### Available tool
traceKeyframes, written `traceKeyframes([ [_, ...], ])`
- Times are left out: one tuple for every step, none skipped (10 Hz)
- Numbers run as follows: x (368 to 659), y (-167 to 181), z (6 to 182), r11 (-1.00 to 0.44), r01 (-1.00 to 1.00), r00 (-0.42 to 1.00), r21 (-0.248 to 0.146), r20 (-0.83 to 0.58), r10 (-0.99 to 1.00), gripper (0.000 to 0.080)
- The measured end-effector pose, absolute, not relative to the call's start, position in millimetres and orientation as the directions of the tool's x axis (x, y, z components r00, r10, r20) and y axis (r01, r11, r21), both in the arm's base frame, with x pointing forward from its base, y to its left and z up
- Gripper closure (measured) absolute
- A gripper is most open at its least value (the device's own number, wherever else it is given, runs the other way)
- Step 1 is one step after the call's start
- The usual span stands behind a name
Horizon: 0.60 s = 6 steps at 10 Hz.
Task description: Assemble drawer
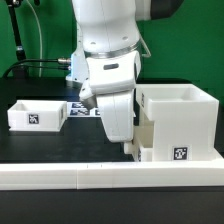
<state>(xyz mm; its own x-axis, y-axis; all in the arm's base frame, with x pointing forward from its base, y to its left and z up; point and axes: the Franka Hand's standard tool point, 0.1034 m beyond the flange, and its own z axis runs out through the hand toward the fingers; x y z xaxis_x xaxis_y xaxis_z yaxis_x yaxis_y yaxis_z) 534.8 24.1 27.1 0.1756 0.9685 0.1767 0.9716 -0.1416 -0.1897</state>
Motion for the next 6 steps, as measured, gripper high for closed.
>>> traceKeyframes([
  [536,19,29.4,-0.149,0.971,0.182,-0.186,0.175,0.967,0.015],
  [537,16,30.8,-0.152,0.971,0.184,-0.183,0.176,0.967,0.015],
  [537,13,29.6,-0.157,0.97,0.19,-0.184,0.176,0.966,0.015],
  [538,10,28.2,-0.163,0.969,0.196,-0.185,0.177,0.964,0.015],
  [543,10,27.5,-0.165,0.969,0.198,-0.185,0.18,0.963,0.015],
  [547,11,27.4,-0.165,0.97,0.198,-0.181,0.182,0.963,0.015],
])
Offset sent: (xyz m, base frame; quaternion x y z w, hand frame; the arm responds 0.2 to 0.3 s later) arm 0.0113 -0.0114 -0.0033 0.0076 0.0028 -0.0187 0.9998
